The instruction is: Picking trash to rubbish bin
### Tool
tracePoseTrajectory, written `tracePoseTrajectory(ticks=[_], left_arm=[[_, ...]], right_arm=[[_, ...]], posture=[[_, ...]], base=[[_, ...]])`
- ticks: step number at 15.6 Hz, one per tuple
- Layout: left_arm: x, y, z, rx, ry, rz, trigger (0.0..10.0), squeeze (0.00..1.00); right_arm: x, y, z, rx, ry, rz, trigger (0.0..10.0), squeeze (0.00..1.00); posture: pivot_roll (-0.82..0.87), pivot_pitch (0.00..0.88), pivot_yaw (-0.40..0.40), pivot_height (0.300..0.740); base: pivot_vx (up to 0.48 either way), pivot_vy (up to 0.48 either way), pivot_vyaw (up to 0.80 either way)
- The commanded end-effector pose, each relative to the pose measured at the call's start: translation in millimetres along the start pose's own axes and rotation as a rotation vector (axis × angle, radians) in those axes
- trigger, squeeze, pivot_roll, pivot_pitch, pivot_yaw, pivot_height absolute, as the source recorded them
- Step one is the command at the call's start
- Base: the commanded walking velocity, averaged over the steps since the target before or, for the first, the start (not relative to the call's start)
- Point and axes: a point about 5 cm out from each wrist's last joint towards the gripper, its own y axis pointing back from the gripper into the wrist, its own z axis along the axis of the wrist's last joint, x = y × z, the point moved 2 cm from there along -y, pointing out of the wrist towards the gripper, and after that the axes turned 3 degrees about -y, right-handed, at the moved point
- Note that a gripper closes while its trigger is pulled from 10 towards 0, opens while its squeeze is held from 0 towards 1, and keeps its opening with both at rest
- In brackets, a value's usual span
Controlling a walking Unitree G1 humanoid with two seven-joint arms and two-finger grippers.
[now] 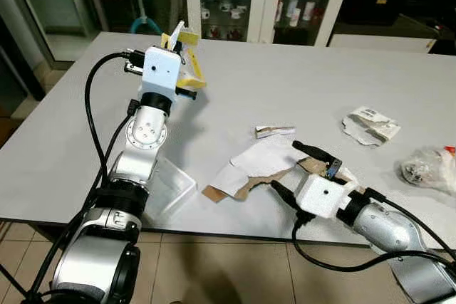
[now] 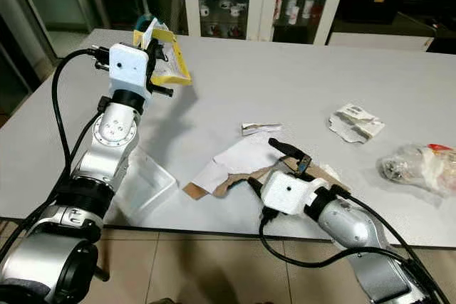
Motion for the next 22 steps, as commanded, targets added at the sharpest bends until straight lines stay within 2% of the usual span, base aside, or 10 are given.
tracePoseTrajectory(ticks=[1,6,9,14,18,22], left_arm=[[-2.0,-5.4,9,-0.032,-0.015,-0.009,10.0,0.0],[-2.0,-5.8,9,-0.034,-0.025,-0.013,10.0,0.0],[-1.0,-7.3,11,-0.044,-0.041,-0.011,10.0,0.0],[-0.7,-10.6,17,-0.064,-0.068,-0.011,10.0,0.0],[1.0,-12.6,20,-0.076,-0.075,-0.003,10.0,0.0],[-4.4,-13.3,22,-0.082,-0.064,-0.012,10.0,0.0]], right_arm=[[0.0,-0.4,1,-0.009,0.042,0.0,10.0,0.0],[9.3,-10.6,0,-0.03,0.129,0.022,10.0,0.0],[16.5,-26.6,4,-0.066,0.171,0.042,10.0,0.0],[26.4,-50.0,9,-0.108,0.178,0.063,10.0,0.0],[22.2,-44.5,4,-0.093,0.2,0.06,10.0,0.0],[12.5,-22.8,-8,-0.042,0.207,0.038,10.0,0.0]], posture=[[-0.1,0.014,-0.012,0.74],[-0.08,0.01,-0.015,0.74],[-0.07,0.008,-0.015,0.74],[-0.05,0.012,-0.018,0.74],[-0.06,0.017,-0.022,0.74],[-0.09,0.031,-0.019,0.74]], base=[[0.0,0.0,0.0],[0.0,0.0,0.0],[0.0,0.0,0.0],[0.0,0.0,0.0],[0.0,0.0,0.0],[0.0,0.0,0.0]])
